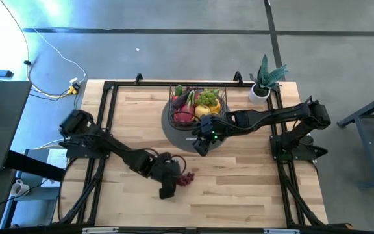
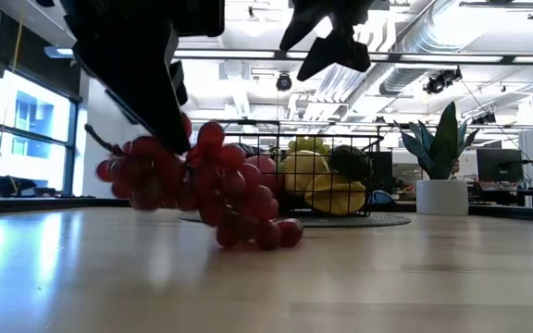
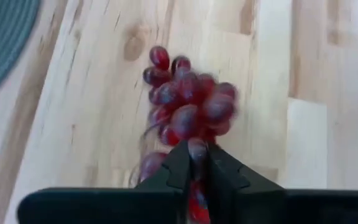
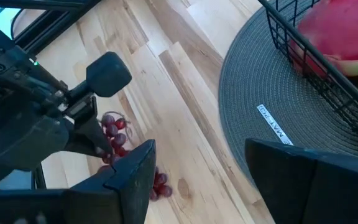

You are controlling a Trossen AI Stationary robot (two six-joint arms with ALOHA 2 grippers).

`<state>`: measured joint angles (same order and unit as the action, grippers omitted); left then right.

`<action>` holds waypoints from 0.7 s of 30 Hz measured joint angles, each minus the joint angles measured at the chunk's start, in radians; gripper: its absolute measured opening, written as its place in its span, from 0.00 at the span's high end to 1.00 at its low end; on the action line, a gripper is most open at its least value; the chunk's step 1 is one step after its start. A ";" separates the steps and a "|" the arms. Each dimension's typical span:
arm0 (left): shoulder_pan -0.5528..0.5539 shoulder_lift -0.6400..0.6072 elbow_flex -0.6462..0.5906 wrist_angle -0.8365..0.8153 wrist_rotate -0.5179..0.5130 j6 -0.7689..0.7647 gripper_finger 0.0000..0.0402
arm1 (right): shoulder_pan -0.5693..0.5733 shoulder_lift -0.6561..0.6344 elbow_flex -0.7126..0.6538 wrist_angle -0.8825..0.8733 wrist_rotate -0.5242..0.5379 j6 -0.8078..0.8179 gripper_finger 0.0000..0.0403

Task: Build produce basket
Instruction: Put the red grapes into the wire basket

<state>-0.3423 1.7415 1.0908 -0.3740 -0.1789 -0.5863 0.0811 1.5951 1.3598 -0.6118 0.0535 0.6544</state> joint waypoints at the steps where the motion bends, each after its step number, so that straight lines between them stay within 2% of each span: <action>1: 0.007 -0.005 0.000 0.003 0.009 0.020 0.96 | 0.000 0.000 0.000 0.002 0.001 0.000 0.43; 12: 0.037 -0.023 0.000 -0.022 0.066 0.108 0.99 | 0.000 0.000 0.000 0.015 0.003 -0.005 0.43; 21: 0.095 -0.114 0.001 -0.059 0.066 0.162 1.00 | 0.018 0.000 0.000 0.057 -0.113 -0.141 0.43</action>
<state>-0.2477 1.6277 1.0920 -0.4335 -0.1131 -0.4243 0.0995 1.5951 1.3602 -0.5550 -0.0598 0.5132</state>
